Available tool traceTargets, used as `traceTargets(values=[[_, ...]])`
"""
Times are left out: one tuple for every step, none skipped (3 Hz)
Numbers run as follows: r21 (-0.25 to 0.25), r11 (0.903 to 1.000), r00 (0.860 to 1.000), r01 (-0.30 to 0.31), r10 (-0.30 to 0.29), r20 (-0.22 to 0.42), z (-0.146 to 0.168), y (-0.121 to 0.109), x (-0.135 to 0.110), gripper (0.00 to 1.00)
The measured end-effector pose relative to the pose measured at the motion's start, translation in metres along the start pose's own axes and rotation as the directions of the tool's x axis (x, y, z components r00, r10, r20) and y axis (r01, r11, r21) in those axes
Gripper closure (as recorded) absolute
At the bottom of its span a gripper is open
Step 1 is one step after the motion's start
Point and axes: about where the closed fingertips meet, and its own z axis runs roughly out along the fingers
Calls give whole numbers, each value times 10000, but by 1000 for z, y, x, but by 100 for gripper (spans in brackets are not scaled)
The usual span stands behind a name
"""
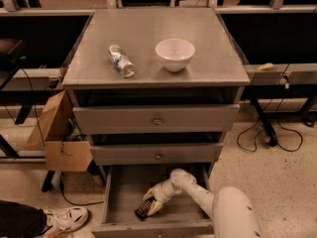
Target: Pick rxbar chocolate from bottom drawer and place on counter
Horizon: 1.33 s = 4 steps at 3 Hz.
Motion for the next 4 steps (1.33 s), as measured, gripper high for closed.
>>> traceTargets(values=[[0, 10000, 10000, 0, 0, 1, -2, 0, -2, 86], [13, 10000, 9999, -33, 33, 128, -2, 1, 0, 100], [18, 10000, 9997, -62, 61, 237, -3, 2, 1, 100], [-25, 10000, 9993, -76, 77, 356, -2, 5, 0, 100]])
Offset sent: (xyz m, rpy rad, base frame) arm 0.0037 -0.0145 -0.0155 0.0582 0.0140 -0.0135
